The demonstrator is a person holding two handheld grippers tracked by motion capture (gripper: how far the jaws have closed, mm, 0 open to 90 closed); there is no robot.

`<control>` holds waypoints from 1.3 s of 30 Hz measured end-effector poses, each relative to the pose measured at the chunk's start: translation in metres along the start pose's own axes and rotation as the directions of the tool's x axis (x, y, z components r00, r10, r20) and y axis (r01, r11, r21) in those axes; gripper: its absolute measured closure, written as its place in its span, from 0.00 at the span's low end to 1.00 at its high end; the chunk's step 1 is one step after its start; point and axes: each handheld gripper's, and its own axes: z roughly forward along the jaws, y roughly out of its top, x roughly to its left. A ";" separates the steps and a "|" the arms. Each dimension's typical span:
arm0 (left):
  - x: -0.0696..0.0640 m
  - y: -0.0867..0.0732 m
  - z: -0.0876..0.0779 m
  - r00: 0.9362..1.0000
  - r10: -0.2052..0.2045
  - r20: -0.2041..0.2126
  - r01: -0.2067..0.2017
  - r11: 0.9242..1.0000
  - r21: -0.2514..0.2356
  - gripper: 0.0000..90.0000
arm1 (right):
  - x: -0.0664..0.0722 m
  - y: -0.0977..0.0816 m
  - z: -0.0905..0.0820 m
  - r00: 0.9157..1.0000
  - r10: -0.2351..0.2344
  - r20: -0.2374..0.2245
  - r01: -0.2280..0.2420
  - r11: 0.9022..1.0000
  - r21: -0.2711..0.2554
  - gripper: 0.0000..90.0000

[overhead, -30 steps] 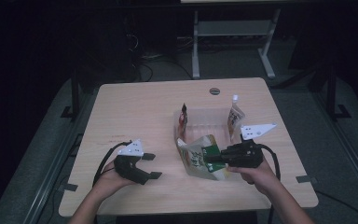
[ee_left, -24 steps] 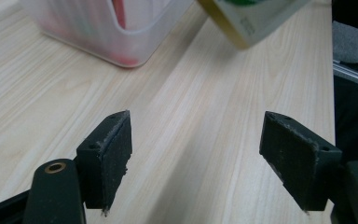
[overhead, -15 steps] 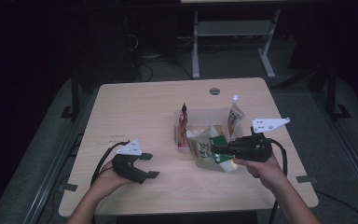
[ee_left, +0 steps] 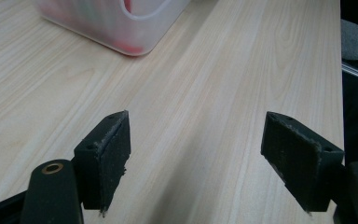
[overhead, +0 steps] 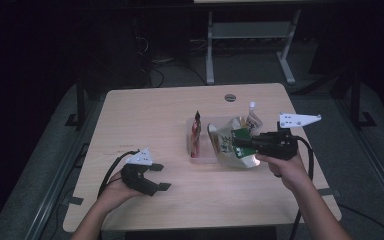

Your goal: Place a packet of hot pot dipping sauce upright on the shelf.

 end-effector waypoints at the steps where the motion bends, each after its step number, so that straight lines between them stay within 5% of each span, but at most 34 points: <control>1: 0.000 0.000 0.000 1.000 -0.001 0.000 0.001 1.000 0.000 0.26 | -0.002 0.001 0.000 1.000 0.001 0.006 -0.001 1.000 -0.003 1.00; 11: 0.001 -0.001 0.001 1.000 0.004 0.004 -0.004 1.000 0.013 0.25 | -0.024 0.010 0.000 0.998 0.015 0.067 -0.013 0.999 -0.037 1.00; 16: 0.000 -0.001 0.002 1.000 0.003 0.008 -0.003 1.000 0.016 0.25 | -0.032 0.005 0.003 0.996 0.023 0.090 -0.022 1.000 -0.012 1.00; 39: -0.001 -0.001 0.007 1.000 0.019 0.020 -0.020 0.999 0.043 0.24 | -0.041 -0.010 0.020 0.992 0.041 0.117 -0.047 0.998 0.051 1.00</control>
